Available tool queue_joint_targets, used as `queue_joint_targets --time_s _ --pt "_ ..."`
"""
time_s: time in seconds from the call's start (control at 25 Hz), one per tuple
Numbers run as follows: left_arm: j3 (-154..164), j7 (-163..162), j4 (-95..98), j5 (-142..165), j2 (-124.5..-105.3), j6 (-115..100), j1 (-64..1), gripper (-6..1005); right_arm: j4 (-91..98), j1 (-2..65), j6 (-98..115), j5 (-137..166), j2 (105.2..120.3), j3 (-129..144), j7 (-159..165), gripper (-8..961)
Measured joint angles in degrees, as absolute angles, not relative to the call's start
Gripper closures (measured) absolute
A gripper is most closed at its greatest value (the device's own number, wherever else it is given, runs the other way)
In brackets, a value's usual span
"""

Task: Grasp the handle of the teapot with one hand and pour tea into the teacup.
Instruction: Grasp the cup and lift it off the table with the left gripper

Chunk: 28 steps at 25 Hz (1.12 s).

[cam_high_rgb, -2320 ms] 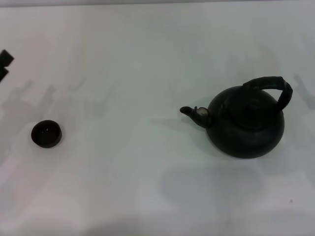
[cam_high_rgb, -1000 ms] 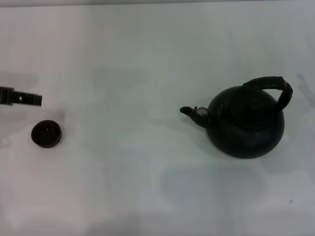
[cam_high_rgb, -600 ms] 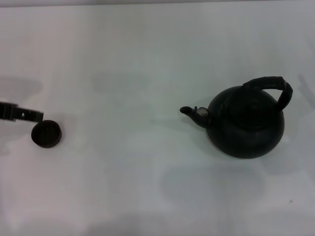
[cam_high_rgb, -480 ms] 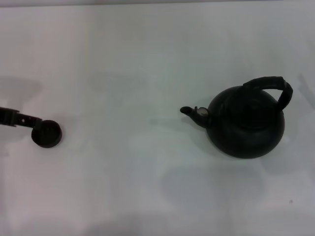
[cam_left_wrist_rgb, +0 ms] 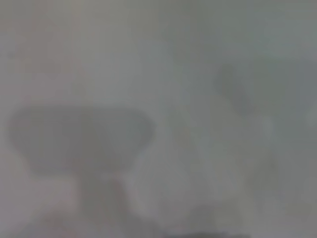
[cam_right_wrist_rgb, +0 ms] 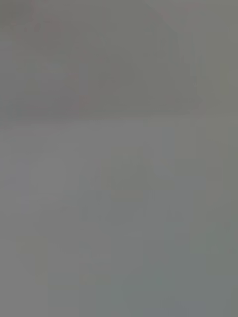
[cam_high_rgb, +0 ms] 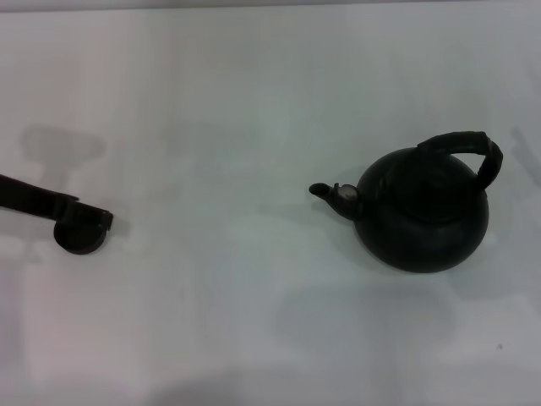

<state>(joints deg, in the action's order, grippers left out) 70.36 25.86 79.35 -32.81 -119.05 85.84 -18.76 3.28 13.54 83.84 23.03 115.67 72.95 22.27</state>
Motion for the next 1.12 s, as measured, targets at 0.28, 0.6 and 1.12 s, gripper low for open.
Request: queue_joint_targets --time_s 0.28,0.6,1.12 --pt "70.87 25.39 75.70 -32.52 -118.97 85.72 -21.15 121 3.59 13.47 83.84 23.00 115.61 72.85 22.24 76" --pt "71.19 25.20 73.88 -32.10 -118.88 87.41 -22.75 122 3.58 13.44 83.85 22.38 115.58 72.16 22.23 77" --pt "72.78 24.01 70.67 -29.00 -118.80 88.55 -25.43 126 3.42 13.44 83.19 22.31 115.49 71.35 22.14 77"
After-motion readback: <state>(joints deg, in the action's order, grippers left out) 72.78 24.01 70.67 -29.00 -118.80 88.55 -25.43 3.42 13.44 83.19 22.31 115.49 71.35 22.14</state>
